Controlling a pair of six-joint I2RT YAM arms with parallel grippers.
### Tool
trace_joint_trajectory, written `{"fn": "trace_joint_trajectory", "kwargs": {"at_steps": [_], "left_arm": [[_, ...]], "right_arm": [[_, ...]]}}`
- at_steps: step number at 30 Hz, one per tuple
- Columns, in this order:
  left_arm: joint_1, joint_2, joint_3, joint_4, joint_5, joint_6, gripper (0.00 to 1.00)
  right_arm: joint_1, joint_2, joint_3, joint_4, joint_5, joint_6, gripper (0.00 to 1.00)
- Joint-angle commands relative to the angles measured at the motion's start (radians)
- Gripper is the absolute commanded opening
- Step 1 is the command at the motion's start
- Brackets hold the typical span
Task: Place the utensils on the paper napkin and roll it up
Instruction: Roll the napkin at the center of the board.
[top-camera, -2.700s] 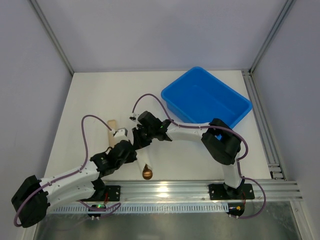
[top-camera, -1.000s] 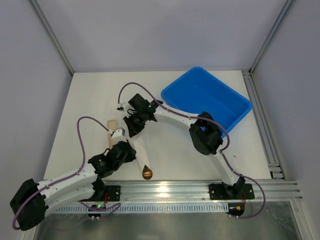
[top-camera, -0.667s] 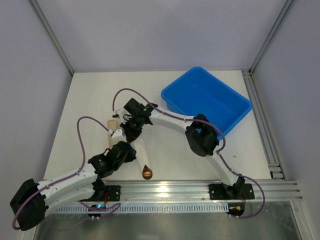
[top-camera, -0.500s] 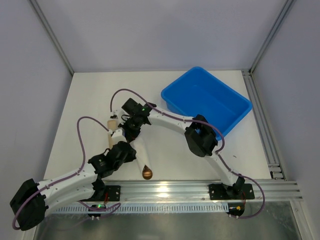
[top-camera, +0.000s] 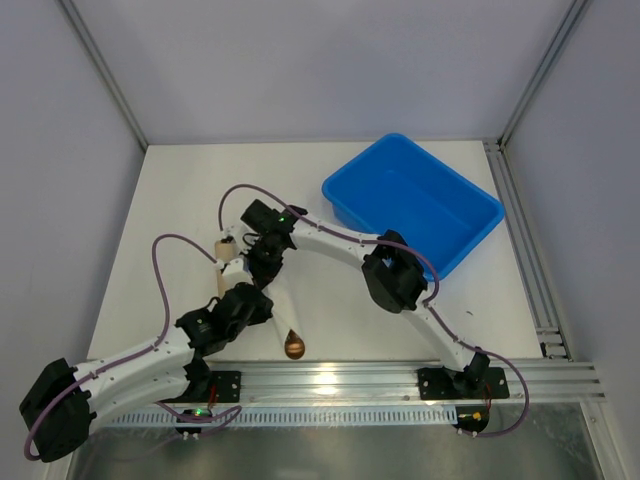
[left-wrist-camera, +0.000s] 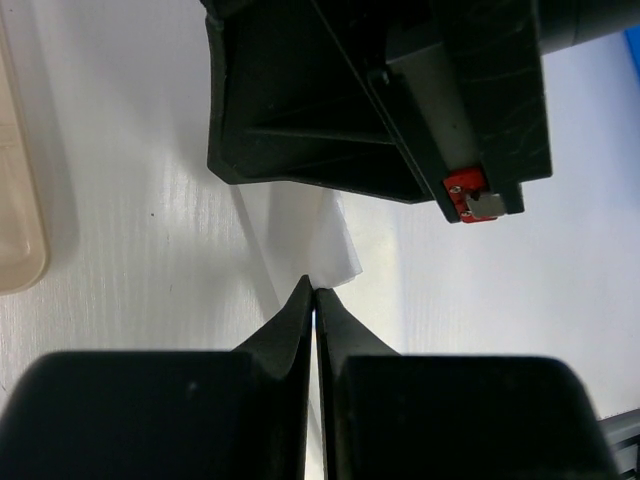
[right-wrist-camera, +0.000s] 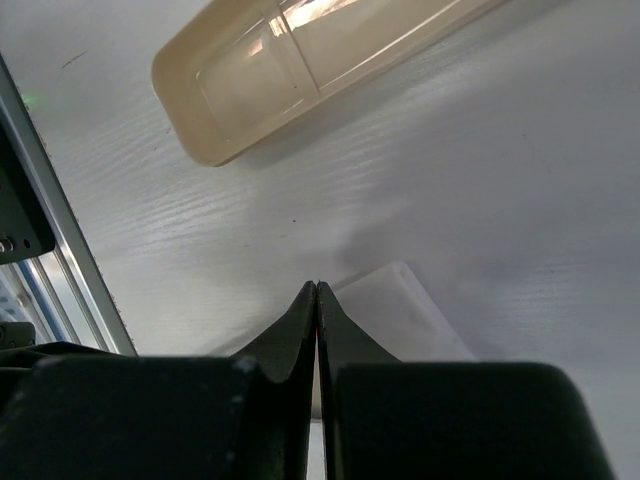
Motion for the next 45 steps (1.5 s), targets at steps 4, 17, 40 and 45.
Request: {"fn": "trace_joint_trajectory", "kwargs": {"at_steps": [4, 17, 40, 45], "left_arm": [[0.006, -0.001, 0.018, 0.006, -0.019, -0.030, 0.00], [0.006, -0.049, -0.002, -0.111, -0.092, -0.179, 0.00], [0.006, -0.145, -0.081, -0.164, -0.053, -0.232, 0.00], [0.006, -0.138, -0.082, -0.167, -0.065, -0.234, 0.00]], "right_arm": [[0.008, 0.019, 0.052, -0.029, 0.035, -0.035, 0.04], [0.008, 0.028, 0.026, -0.031, 0.076, -0.051, 0.04], [-0.009, 0.051, 0.021, -0.009, 0.133, -0.061, 0.04], [-0.009, 0.056, 0.003, 0.008, 0.125, -0.055, 0.04]]}}
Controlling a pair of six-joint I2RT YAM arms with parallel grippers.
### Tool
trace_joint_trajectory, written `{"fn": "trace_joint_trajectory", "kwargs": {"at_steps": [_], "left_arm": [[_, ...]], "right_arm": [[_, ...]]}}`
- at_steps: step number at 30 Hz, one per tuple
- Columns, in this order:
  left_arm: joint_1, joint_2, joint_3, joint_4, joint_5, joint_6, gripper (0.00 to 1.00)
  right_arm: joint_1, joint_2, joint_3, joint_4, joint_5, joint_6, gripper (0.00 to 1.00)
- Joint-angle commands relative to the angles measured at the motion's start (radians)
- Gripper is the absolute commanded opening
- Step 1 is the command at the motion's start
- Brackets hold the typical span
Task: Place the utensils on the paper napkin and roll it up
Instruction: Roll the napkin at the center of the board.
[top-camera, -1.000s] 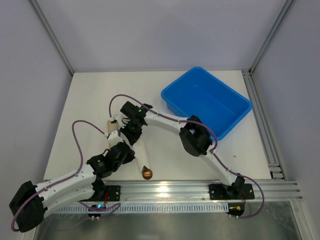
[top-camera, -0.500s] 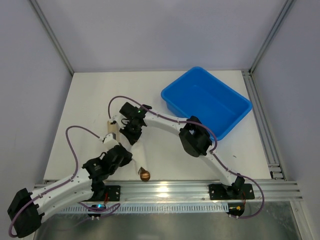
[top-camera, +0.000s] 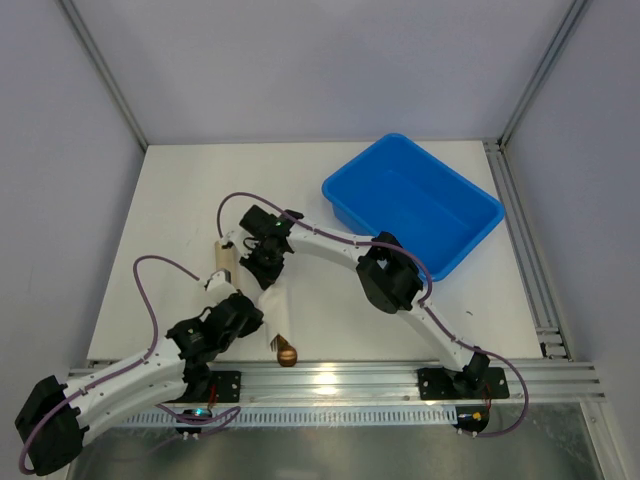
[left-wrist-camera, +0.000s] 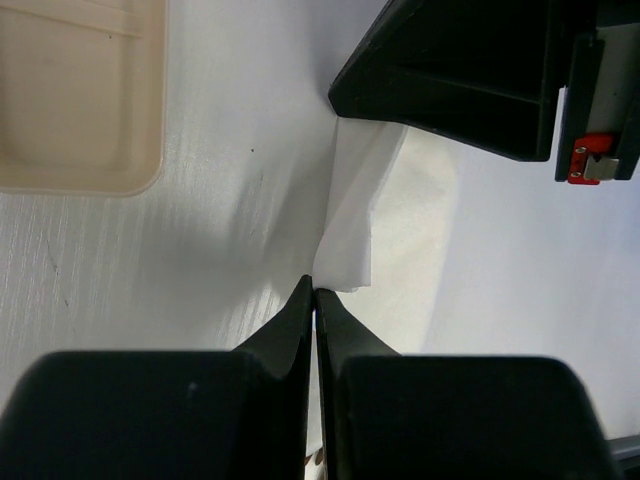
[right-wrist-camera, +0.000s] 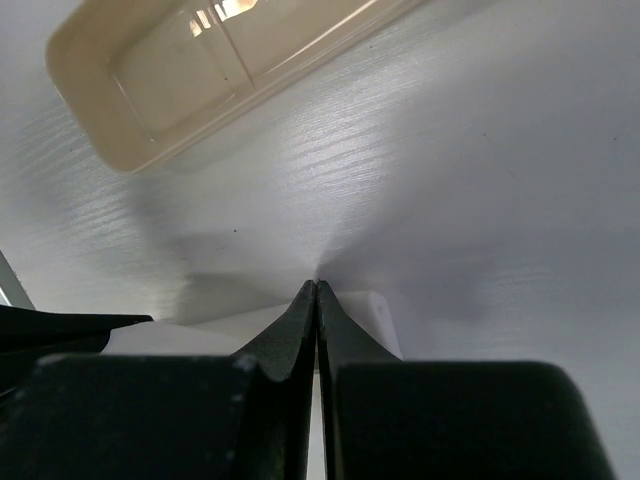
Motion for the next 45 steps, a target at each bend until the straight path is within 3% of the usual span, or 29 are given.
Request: {"fn": "trace_joint_trajectory", "kwargs": {"at_steps": [1, 10, 28, 35, 40, 45], "left_arm": [[0.006, 0.004, -0.007, -0.012, -0.038, -0.010, 0.00], [0.006, 0.024, -0.004, -0.106, -0.070, -0.090, 0.00], [0.003, 0.084, -0.031, -0.112, -0.067, -0.137, 0.00], [-0.002, 0.073, -0.045, -0.103, -0.067, -0.150, 0.00], [-0.005, 0.079, -0.043, -0.101, -0.067, -0.148, 0.00], [-0.006, 0.090, -0.047, -0.088, -0.064, -0.143, 0.00]], "right_arm": [[-0.010, 0.007, -0.014, 0.029, 0.027, 0.001, 0.04], [-0.024, -0.030, -0.027, 0.064, 0.013, 0.028, 0.04], [-0.050, -0.076, -0.057, 0.149, 0.031, 0.105, 0.04], [-0.079, -0.168, -0.092, 0.247, 0.033, 0.174, 0.19], [-0.113, -0.257, -0.138, 0.302, 0.072, 0.254, 0.37], [-0.143, -0.361, -0.316, 0.351, 0.077, 0.338, 0.48]]}}
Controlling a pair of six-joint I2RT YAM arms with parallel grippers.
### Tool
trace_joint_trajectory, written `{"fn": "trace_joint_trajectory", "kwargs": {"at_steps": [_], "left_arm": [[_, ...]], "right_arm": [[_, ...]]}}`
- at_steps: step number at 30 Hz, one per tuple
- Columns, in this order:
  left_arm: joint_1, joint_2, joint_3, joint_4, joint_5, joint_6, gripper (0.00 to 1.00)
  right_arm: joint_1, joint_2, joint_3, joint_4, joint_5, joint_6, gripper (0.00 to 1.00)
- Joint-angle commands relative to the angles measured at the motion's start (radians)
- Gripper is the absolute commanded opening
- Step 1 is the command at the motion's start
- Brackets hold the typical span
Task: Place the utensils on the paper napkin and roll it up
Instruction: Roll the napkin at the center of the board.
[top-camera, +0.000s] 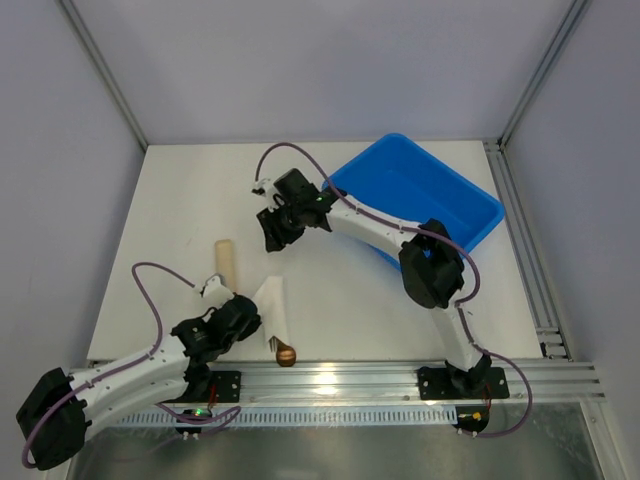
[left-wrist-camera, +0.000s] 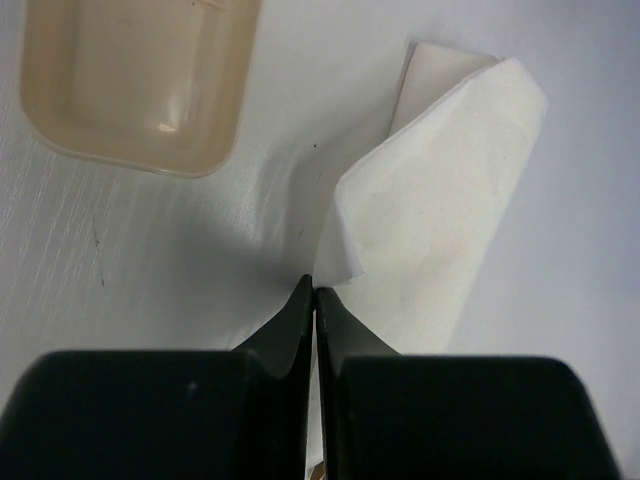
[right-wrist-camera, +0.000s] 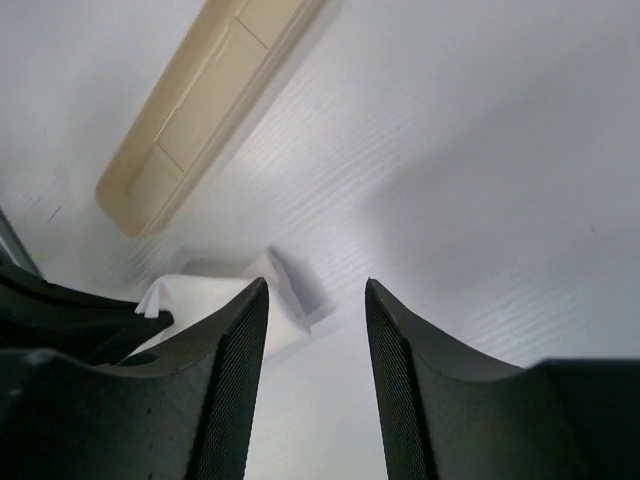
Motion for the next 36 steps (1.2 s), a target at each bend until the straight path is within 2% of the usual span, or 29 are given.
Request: {"fn": "trace_joint_trajectory", "kwargs": {"at_steps": [1, 7, 13, 21, 31, 36], "left_arm": [[-0.005, 0.024, -0.035, -0.053, -0.028, -0.001, 0.00], [-0.007, 0.028, -0.042, -0.041, -0.028, -0.002, 0.00], [-0.010, -0.004, -0.045, -0.056, -0.028, -0.002, 0.00], [-0.011, -0.010, -0.045, -0.062, -0.031, -0.004, 0.00], [-0.011, -0.027, -0.045, -0.077, -0.034, -0.008, 0.00], [-0.013, -0.041, -0.046, -0.084, -0.034, -0.010, 0.00]], "right_arm": [[-0.013, -0.126, -0.116, 0.078, 0.021, 0.088, 0.49], [-0.027, -0.269, -0.452, 0.236, -0.044, 0.172, 0.64], [-0.029, -0.326, -0.601, 0.400, -0.128, 0.253, 0.76], [-0.027, -0.289, -0.672, 0.559, -0.209, 0.385, 0.77], [0.005, -0.245, -0.713, 0.612, -0.142, 0.496, 0.77], [0.026, -0.216, -0.736, 0.655, -0.125, 0.543, 0.74]]}}
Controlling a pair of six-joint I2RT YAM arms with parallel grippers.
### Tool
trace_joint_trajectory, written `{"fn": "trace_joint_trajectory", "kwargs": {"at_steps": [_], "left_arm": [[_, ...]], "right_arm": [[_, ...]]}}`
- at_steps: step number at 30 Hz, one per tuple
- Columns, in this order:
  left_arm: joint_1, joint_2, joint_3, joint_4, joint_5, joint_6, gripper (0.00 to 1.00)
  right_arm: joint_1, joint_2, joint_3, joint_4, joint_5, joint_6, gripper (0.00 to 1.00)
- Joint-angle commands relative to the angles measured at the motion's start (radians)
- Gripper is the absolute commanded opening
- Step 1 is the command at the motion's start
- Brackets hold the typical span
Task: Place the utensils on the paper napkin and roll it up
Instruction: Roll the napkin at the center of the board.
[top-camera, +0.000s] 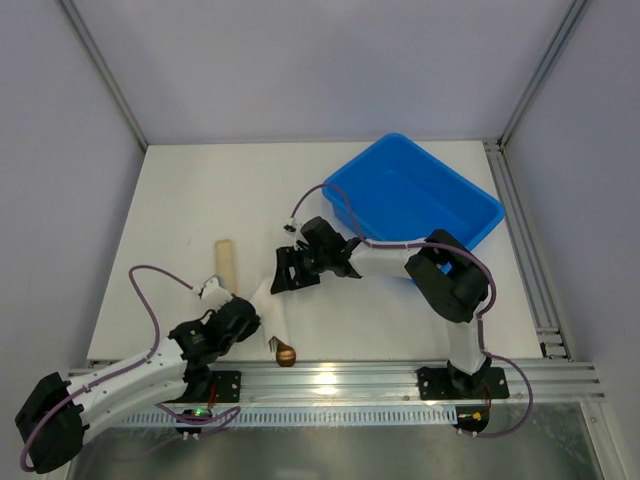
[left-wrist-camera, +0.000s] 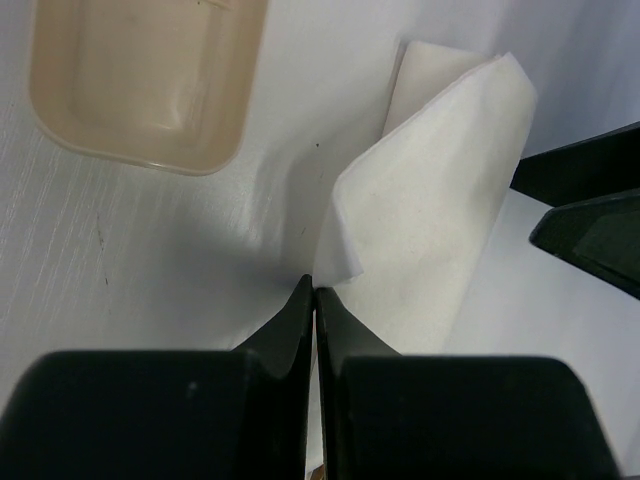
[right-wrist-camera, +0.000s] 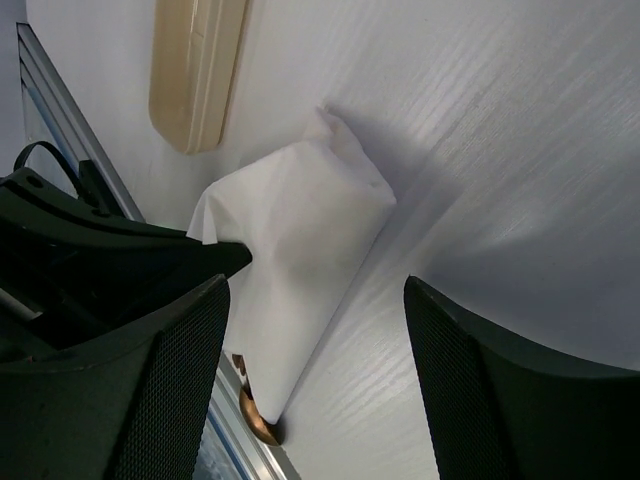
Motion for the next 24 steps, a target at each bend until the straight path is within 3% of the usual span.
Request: {"fn": "trace_joint_trajectory", "kwargs": {"at_steps": [1, 24], "left_arm": [[-0.006, 0.000, -0.026, -0.087, -0.028, -0.005, 0.00], [-0.007, -0.006, -0.029, -0.084, -0.025, -0.008, 0.00]], "right_arm": [[0.019, 0.026, -0.020, 0.077, 0.030, 0.055, 0.74], [0.047, 0.121, -0.036, 0.209, 0.009, 0.113, 0.69]]}}
